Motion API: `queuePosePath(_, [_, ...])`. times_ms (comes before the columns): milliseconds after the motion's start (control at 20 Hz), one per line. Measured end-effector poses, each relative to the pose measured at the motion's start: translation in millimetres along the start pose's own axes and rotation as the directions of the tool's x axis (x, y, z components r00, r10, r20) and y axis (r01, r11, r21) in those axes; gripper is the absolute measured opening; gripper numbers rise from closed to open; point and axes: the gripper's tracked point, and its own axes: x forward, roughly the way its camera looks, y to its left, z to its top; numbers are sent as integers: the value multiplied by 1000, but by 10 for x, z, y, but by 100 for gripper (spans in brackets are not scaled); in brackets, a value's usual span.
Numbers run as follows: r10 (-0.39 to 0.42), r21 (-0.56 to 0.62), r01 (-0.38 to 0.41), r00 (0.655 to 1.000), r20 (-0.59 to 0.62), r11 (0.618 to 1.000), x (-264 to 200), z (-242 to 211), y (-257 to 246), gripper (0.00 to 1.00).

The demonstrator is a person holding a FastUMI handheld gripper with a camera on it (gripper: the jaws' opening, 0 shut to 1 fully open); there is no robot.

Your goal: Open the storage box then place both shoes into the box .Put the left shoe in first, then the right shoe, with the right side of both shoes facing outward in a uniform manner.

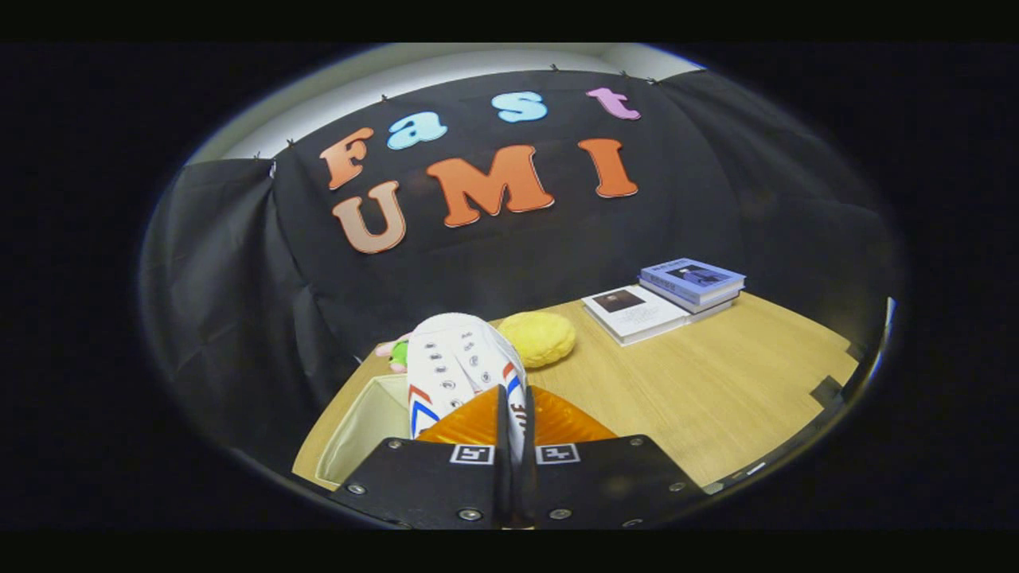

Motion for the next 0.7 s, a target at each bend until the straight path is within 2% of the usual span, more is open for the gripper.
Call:
queuePosePath(150, [-41,-3,41,999,-5,999,75,-138,94,4])
queuePosePath(450, [-71,5,71,997,-23,997,62,-332,293,5])
queuePosePath(600, [-38,-19,38,999,-9,999,54,-352,463,5])
queuePosePath(700, [-53,-27,52,998,-32,998,109,-503,484,5])
